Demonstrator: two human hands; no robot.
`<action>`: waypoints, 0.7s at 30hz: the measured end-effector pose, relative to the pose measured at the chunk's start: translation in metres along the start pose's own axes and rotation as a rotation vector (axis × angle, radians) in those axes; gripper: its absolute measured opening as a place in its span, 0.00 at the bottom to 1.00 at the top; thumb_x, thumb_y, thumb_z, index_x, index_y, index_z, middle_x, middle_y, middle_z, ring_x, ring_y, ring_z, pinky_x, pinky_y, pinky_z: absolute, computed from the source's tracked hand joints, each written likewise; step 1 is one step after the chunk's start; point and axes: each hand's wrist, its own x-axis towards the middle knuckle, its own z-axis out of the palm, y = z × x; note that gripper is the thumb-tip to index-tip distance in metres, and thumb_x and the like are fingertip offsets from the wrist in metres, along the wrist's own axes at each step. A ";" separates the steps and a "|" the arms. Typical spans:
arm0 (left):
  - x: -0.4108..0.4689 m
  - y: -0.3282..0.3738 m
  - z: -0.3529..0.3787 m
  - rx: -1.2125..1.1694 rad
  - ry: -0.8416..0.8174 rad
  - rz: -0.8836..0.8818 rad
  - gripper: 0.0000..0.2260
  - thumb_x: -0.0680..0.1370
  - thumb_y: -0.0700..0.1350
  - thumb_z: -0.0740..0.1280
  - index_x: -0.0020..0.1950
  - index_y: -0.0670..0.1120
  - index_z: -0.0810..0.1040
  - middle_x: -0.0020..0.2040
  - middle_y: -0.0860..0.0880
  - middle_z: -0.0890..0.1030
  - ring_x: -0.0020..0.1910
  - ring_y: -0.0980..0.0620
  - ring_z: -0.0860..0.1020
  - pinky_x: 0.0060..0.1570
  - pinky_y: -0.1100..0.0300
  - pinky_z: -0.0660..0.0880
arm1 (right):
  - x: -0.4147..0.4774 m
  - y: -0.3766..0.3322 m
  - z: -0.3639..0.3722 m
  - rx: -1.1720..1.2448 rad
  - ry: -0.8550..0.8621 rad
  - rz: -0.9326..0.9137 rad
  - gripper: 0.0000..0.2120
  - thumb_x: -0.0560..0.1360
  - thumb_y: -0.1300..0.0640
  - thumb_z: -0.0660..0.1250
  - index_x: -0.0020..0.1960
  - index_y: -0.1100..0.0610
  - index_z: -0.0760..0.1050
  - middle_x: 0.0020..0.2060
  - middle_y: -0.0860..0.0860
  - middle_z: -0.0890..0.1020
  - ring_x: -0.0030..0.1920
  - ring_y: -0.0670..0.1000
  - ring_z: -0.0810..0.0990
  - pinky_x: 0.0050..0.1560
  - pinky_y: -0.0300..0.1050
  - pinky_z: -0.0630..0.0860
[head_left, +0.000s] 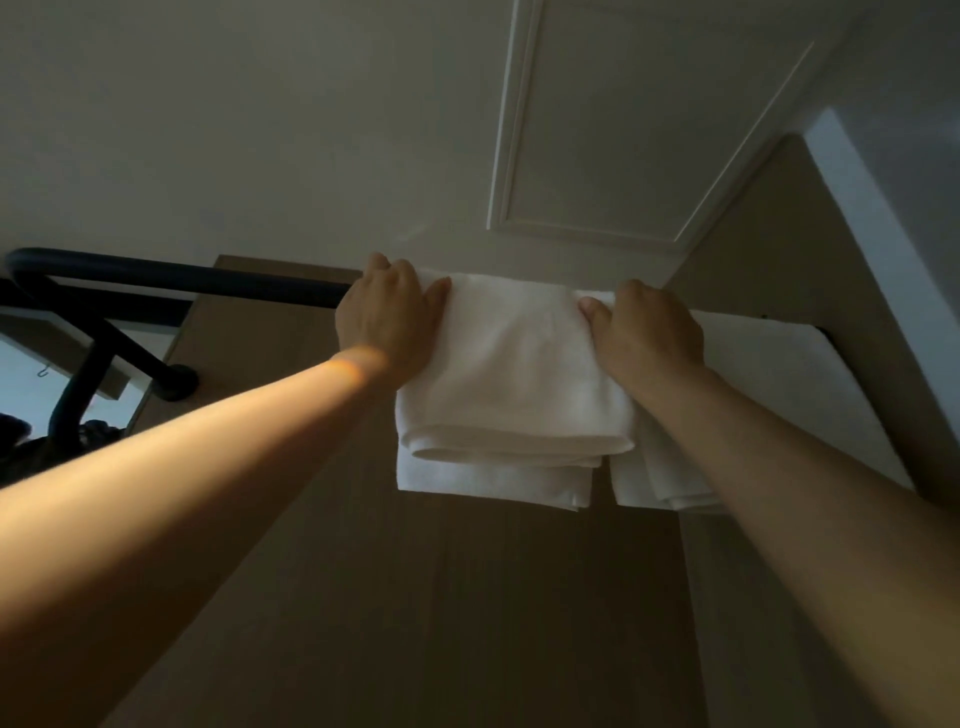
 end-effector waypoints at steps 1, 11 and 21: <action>-0.002 -0.001 -0.001 -0.017 -0.007 -0.002 0.22 0.81 0.58 0.56 0.54 0.38 0.74 0.57 0.39 0.73 0.52 0.36 0.75 0.45 0.52 0.65 | -0.002 0.001 0.000 0.021 -0.017 0.008 0.24 0.82 0.43 0.56 0.60 0.64 0.72 0.59 0.62 0.78 0.59 0.63 0.76 0.47 0.48 0.67; -0.031 -0.001 -0.016 -0.217 -0.098 -0.107 0.22 0.78 0.59 0.61 0.60 0.42 0.72 0.62 0.42 0.71 0.57 0.40 0.74 0.52 0.53 0.68 | -0.046 0.005 -0.002 0.450 -0.169 0.128 0.23 0.80 0.41 0.60 0.63 0.59 0.69 0.46 0.49 0.77 0.41 0.48 0.76 0.33 0.40 0.67; -0.092 -0.026 -0.020 -0.960 -0.868 -0.531 0.35 0.54 0.74 0.72 0.54 0.55 0.78 0.57 0.53 0.80 0.56 0.50 0.79 0.56 0.50 0.77 | -0.102 0.015 0.006 1.131 -0.587 0.601 0.23 0.74 0.38 0.67 0.57 0.57 0.75 0.47 0.54 0.79 0.40 0.50 0.79 0.34 0.40 0.78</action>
